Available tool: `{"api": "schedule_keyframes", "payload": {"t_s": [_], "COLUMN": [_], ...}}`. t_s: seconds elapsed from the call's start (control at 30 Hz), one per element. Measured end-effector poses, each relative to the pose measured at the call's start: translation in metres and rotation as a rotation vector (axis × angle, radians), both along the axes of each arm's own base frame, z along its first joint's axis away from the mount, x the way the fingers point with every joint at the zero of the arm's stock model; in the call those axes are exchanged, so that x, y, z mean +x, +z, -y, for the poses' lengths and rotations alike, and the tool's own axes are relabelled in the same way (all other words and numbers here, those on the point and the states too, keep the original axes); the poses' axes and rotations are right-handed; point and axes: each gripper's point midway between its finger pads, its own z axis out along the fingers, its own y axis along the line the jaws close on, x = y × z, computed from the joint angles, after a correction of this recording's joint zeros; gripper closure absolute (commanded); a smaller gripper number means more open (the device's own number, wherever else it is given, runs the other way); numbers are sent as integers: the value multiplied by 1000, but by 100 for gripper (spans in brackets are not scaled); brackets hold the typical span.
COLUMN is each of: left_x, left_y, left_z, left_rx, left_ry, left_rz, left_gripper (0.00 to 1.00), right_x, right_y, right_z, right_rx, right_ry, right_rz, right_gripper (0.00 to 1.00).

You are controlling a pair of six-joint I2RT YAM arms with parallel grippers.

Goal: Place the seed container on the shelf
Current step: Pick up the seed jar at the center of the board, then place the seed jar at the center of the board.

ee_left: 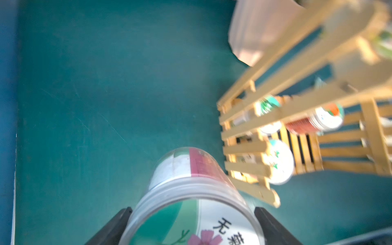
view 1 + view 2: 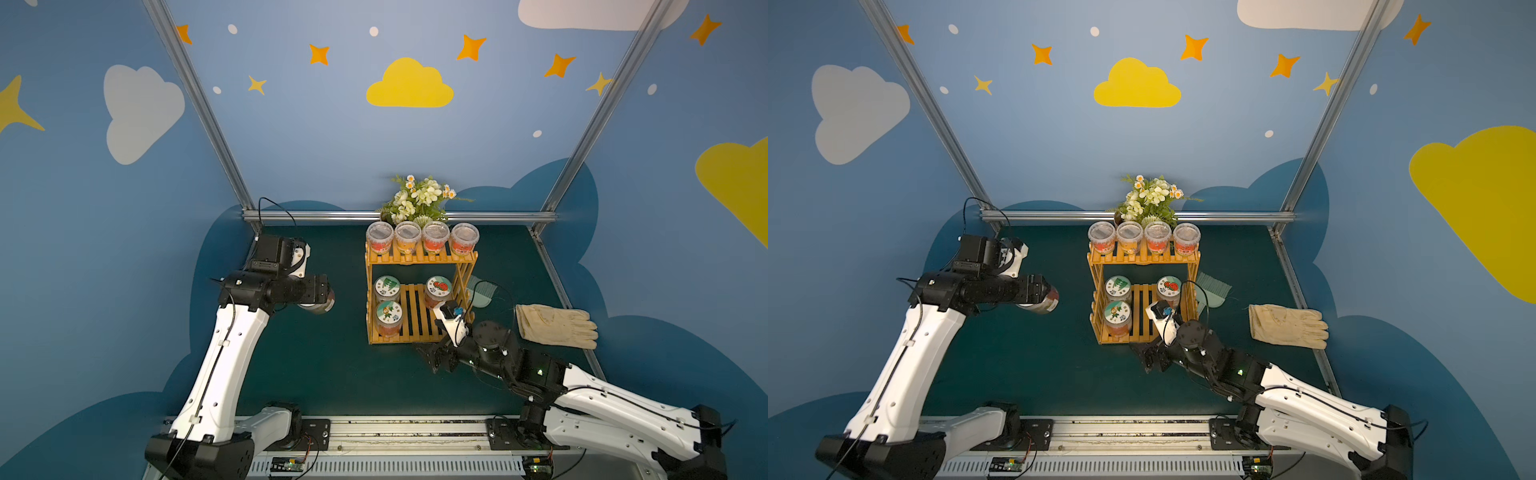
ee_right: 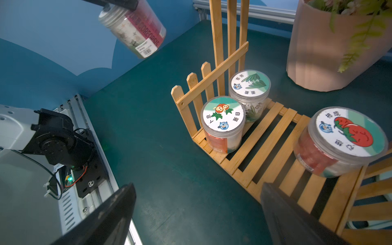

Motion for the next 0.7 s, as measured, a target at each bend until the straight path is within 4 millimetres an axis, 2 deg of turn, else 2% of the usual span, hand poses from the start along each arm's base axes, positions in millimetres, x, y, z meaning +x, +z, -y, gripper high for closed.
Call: {"api": "schedule_keyframes", "payload": {"t_s": [0.17, 0.3, 0.4, 0.53, 0.7], "left_x": [-49, -95, -123, -141, -150], "left_y": [24, 22, 7, -18, -56], "left_z": [51, 102, 132, 163, 198], "left_rx": [-70, -121, -86, -14, 15], "left_ry": [-234, -500, -668, -808, -919], "left_rz": [18, -49, -131, -217, -259], "left_gripper": [26, 26, 26, 26, 27], "right_x": [3, 3, 0, -6, -15], "right_y": [10, 14, 12, -4, -45], "right_z": [8, 13, 19, 30, 42], "right_rx": [-1, -17, -23, -38, -58], "right_ry": [-4, 4, 19, 27, 27], "right_rz": [59, 103, 127, 128, 73], "right_gripper": [2, 2, 2, 2, 5]}}
